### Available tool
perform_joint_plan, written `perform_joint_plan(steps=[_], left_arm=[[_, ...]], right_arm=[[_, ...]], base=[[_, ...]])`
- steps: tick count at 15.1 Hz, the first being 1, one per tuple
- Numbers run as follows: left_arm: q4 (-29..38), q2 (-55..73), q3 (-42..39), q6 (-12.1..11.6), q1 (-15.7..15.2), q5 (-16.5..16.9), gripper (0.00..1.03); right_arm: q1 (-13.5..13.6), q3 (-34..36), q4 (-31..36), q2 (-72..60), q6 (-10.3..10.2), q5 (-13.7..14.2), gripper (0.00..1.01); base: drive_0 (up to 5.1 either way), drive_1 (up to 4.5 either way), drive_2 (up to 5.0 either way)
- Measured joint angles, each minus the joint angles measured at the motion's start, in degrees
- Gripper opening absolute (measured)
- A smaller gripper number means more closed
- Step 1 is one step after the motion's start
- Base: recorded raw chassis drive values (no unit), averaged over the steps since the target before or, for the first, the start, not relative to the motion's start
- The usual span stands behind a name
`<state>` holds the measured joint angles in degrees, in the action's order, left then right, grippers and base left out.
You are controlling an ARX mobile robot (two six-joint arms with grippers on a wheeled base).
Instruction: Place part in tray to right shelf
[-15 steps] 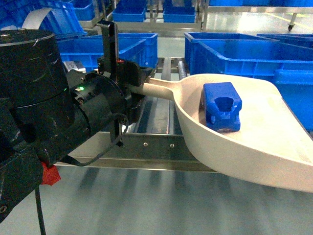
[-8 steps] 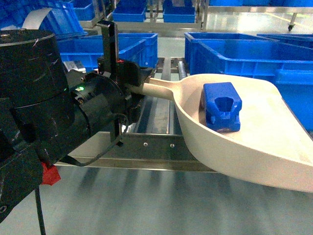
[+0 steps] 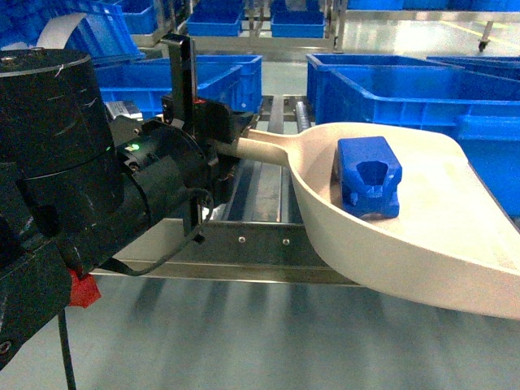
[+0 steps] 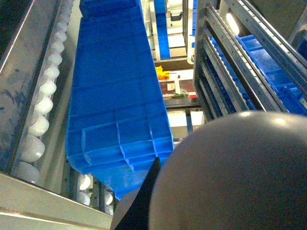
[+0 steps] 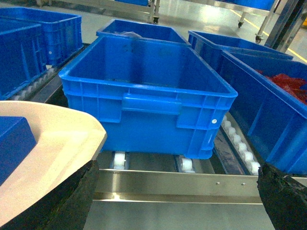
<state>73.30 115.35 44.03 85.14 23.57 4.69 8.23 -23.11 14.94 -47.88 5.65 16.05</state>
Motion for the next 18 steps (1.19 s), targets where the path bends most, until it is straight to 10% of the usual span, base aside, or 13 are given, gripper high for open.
perform_joint_plan(steps=[13, 16, 18], left_arm=[[0.0, 0.0, 0.0, 0.0, 0.0, 0.0, 0.13], [-8.39, -2.4, 0.31, -10.99, 2.21, -19.34, 0.13], [-6.49, -2.93, -0.72, -13.29, 1.7, -19.21, 0.13]], right_arm=[[0.0, 0.0, 0.0, 0.0, -0.02, 0.0, 0.98], [0.0, 0.0, 0.04, 0.0, -0.02, 0.0, 0.98], [0.0, 0.0, 0.0, 0.0, 0.0, 0.0, 0.98]], base=[[0.0, 0.0, 0.0], [0.0, 0.0, 0.0], [0.0, 0.0, 0.0]])
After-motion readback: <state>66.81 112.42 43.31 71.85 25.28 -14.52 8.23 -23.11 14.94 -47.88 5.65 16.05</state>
